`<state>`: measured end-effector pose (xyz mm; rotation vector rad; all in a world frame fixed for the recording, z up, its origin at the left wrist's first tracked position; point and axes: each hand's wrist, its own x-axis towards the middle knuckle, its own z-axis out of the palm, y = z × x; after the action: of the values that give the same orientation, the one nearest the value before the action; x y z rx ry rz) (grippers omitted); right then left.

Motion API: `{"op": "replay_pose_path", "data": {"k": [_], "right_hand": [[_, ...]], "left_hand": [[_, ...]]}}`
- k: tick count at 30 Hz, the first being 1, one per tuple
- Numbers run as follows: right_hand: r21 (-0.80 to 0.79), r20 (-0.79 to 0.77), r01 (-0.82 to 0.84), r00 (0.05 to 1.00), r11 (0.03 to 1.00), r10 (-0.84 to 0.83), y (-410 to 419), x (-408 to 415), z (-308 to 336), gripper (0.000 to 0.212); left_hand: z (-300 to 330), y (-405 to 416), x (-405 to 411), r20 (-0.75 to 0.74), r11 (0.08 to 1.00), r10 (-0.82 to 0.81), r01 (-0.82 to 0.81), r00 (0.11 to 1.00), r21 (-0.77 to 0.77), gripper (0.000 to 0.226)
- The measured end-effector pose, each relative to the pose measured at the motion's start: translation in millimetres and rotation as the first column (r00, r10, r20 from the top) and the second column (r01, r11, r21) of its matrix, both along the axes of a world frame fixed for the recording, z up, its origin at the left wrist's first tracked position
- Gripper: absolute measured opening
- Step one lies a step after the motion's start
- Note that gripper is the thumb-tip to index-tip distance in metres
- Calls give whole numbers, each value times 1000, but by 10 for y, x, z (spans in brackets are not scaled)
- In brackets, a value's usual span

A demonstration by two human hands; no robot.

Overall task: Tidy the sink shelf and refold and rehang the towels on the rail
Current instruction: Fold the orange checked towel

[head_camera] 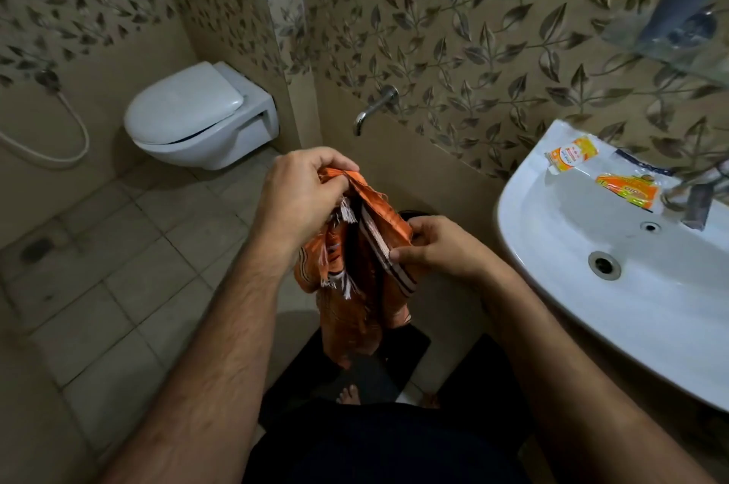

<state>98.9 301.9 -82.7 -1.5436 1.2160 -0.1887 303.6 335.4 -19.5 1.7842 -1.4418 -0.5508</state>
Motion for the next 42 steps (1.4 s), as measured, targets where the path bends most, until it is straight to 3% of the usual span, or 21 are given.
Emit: {"op": "replay_pose_path", "data": {"k": [4, 7, 12, 17, 20, 23, 25, 29, 33, 36, 39, 42], "right_hand": [[-243, -276, -43, 961, 969, -27, -31, -98, 38, 21], [-419, -384, -107, 921, 902, -69, 6, -113, 120, 18], [-419, -352, -176, 936, 891, 20, 41, -125, 196, 21], [-433, -266, -115, 964, 894, -5, 45, -222, 267, 18], [-501, -222, -92, 975, 861, -25, 35, -275, 397, 25], [-649, -239, -118, 970, 752, -54, 24, -180, 480, 33], [-715, -287, -118, 948, 689, -135, -10, -70, 483, 31], [-736, -369, -156, 908, 659, -196, -74, 53, 468, 27], [-709, -428, -254, 896, 658, -116, -41, 108, 459, 24], [-682, -427, -290, 903, 671, -42, 3, 148, 510, 20], [-665, -427, -300, 904, 684, -19, 38, 163, 555, 21], [-661, -414, -271, 910, 700, -39, 31, 132, 550, 22]], "left_hand": [[39, -21, 156, 1, 996, 85, -85, 996, -28, 28], [22, -50, 255, 47, 991, 132, -132, 990, -11, 27], [-63, -100, 361, 40, 972, 230, -231, 972, 38, 24], [-105, -115, 407, 27, 969, 241, -243, 970, 55, 15], [-293, -184, 478, -85, 959, 187, -162, 979, 233, 16], [-571, -206, 442, -176, 861, 40, 55, 984, 506, 17], [-720, -187, 364, -241, 809, 4, 138, 971, 572, 23], [-795, -65, 238, -417, 854, 5, 212, 909, 474, 62], [-615, 45, 129, -606, 867, -217, 436, 765, 240, 78], [-474, 8, -15, -670, 833, -300, 529, 679, 162, 62], [-427, -46, -146, -587, 863, -295, 474, 754, 175, 25], [-449, -75, -204, -485, 923, -211, 335, 849, 187, 18]]}}
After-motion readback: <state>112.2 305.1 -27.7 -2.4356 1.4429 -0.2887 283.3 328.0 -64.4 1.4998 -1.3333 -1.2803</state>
